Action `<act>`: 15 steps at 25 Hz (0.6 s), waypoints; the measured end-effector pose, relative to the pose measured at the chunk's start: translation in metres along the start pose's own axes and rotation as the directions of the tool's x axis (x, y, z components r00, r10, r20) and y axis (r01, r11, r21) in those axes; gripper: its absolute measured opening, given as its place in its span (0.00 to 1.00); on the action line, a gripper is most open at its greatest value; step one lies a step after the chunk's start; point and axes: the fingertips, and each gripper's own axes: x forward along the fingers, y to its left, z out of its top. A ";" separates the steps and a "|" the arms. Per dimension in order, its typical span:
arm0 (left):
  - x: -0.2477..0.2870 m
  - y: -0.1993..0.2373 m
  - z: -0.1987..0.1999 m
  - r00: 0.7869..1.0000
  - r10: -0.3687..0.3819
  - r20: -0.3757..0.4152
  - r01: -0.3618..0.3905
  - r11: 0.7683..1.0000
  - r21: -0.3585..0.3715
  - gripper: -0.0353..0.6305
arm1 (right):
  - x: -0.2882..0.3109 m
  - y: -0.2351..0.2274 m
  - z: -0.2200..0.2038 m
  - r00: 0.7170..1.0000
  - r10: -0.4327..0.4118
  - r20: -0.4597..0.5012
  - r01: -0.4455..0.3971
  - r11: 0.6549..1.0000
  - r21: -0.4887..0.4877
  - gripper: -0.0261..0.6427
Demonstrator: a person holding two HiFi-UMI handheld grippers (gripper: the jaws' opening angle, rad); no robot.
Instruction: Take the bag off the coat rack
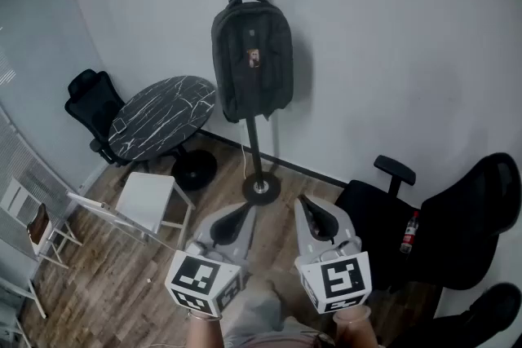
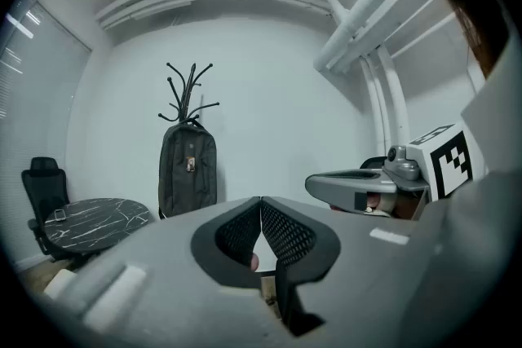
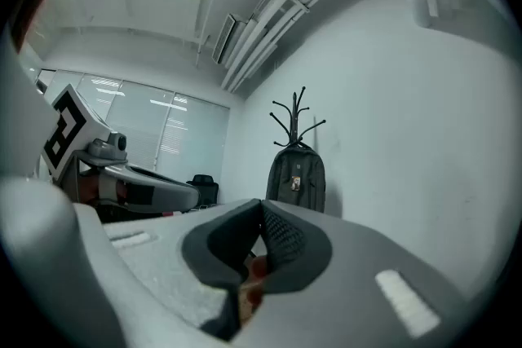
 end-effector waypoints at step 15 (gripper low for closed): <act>0.043 0.065 0.008 0.999 -0.013 0.033 0.013 1.000 0.006 0.07 | 0.070 -0.002 0.007 1.000 -0.001 0.011 0.002 1.000 -0.020 0.04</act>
